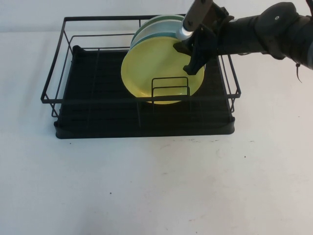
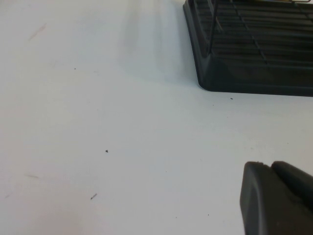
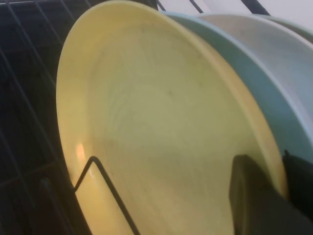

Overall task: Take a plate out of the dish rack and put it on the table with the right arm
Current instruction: Grasp the plate from the shelf, then place the plate from the table

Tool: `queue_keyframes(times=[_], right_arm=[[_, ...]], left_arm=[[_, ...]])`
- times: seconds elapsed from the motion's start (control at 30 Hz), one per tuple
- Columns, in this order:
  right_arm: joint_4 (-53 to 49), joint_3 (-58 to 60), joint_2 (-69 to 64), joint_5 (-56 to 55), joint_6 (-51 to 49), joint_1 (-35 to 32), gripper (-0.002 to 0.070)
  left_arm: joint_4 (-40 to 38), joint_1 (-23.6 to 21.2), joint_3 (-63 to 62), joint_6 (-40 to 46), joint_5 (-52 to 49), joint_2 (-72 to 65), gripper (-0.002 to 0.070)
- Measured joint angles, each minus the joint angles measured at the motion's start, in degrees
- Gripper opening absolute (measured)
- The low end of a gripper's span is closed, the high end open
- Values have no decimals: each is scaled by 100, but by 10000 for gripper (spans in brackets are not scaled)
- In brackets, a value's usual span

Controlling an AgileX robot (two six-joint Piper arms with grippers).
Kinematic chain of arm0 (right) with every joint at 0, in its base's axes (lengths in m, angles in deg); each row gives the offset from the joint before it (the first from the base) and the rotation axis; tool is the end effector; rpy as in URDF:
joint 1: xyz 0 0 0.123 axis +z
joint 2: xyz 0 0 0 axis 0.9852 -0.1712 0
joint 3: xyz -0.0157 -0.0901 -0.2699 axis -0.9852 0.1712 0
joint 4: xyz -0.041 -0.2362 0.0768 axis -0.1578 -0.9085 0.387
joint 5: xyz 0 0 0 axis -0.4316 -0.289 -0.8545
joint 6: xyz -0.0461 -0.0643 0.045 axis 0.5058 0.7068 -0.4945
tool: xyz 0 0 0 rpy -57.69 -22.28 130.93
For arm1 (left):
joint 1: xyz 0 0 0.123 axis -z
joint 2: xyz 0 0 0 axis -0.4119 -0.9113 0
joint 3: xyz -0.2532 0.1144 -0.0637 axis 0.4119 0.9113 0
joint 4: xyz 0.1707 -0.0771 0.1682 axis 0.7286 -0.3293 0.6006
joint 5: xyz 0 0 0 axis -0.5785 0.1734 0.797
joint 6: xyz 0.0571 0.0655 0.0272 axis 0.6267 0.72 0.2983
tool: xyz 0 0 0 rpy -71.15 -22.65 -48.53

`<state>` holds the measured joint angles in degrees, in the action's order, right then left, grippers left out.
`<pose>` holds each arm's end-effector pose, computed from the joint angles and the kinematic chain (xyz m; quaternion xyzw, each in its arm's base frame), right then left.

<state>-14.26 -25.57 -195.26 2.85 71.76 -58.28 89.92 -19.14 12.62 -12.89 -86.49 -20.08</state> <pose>0.4358 0.2106 0.2853 -0.4956 0.6938 0.0947 0.5139 0.0533 -0.0023 0.1742 0.0344 0.7964 -0.0115 0.6037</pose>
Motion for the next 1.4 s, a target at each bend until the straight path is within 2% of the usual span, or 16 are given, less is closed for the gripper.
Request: queue_keyframes(times=[0.23,0.37,0.57,0.8,0.9,1.07,1.23,1.4], right_arm=[[-122,0,618,157,-32,0,72],[-386,0,1324,307,-566,0,60],[-1433,0,2296,847,-2615,0,60],[-2668,76,2741,2535,-5631,0,60],[-2775,564,2877,2780,-6425,30,60],[-2676,1992,3160,2423,-7296,285,60],[-1842,3576,3198,1620,-7513,574,60],[-1459,4400,3092,909,-7540,581,60]], left_arm=[[0,0,0,0,0,0,-4],[0,0,0,0,0,0,-4],[0,0,0,0,0,0,-4],[0,0,0,0,0,0,-4],[0,0,0,0,0,0,-4],[0,0,0,0,0,0,-4],[0,0,0,0,0,0,-4],[0,0,0,0,0,0,-4]])
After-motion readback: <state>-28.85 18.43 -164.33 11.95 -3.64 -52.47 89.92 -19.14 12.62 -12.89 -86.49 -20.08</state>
